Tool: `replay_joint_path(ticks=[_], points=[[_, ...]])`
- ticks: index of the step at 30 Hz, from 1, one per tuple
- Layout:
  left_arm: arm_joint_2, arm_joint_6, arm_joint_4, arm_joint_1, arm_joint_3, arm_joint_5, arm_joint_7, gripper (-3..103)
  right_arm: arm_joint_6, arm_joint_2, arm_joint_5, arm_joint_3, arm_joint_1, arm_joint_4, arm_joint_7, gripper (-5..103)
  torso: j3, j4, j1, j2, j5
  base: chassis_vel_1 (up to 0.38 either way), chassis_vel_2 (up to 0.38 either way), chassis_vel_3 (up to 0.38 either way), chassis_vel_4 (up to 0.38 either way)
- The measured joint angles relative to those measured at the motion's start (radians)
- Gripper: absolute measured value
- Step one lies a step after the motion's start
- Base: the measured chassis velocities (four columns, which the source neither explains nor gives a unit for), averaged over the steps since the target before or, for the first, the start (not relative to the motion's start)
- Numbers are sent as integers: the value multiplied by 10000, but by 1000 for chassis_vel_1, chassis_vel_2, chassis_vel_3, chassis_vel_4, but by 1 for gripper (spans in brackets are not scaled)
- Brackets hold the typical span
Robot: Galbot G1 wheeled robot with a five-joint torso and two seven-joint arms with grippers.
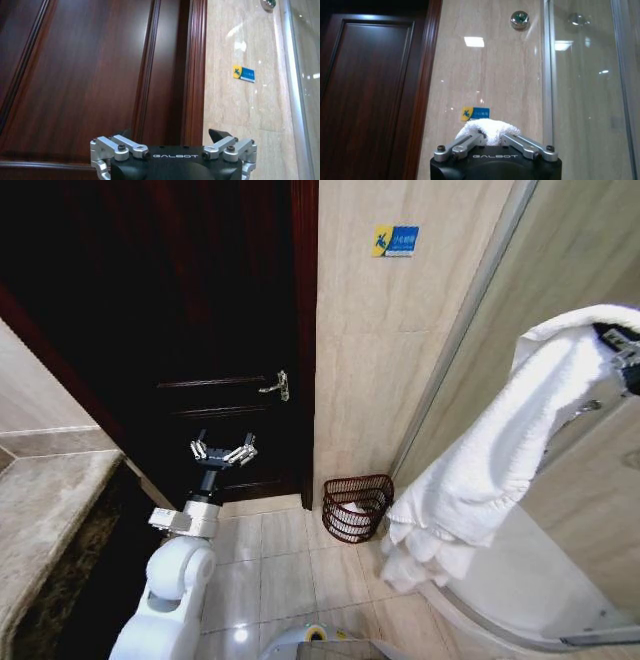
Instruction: Discard the used towel into the hamper.
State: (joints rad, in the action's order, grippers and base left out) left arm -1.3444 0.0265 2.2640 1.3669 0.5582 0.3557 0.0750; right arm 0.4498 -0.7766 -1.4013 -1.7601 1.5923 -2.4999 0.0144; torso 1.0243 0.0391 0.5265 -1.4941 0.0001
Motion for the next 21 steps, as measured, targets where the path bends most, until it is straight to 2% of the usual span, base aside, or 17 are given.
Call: replay_joint_path(ticks=[11,14,21], points=[[12,-142,9,4,7,-2,67,100,185,-457,39,86,104,1,7,2,1,0,1,1,0,-8,40,44,-8],[40,213,-65,-3,-14,-31,60,100,185,-691,55,111,212,1,-127,2,1,3,1,0,0,20,60,53,27],[51,405,-102,-7,-39,56,-48,100,216,-666,-17,245,167,0,3,2,0,-2,0,0,0,4,8,6,6]])
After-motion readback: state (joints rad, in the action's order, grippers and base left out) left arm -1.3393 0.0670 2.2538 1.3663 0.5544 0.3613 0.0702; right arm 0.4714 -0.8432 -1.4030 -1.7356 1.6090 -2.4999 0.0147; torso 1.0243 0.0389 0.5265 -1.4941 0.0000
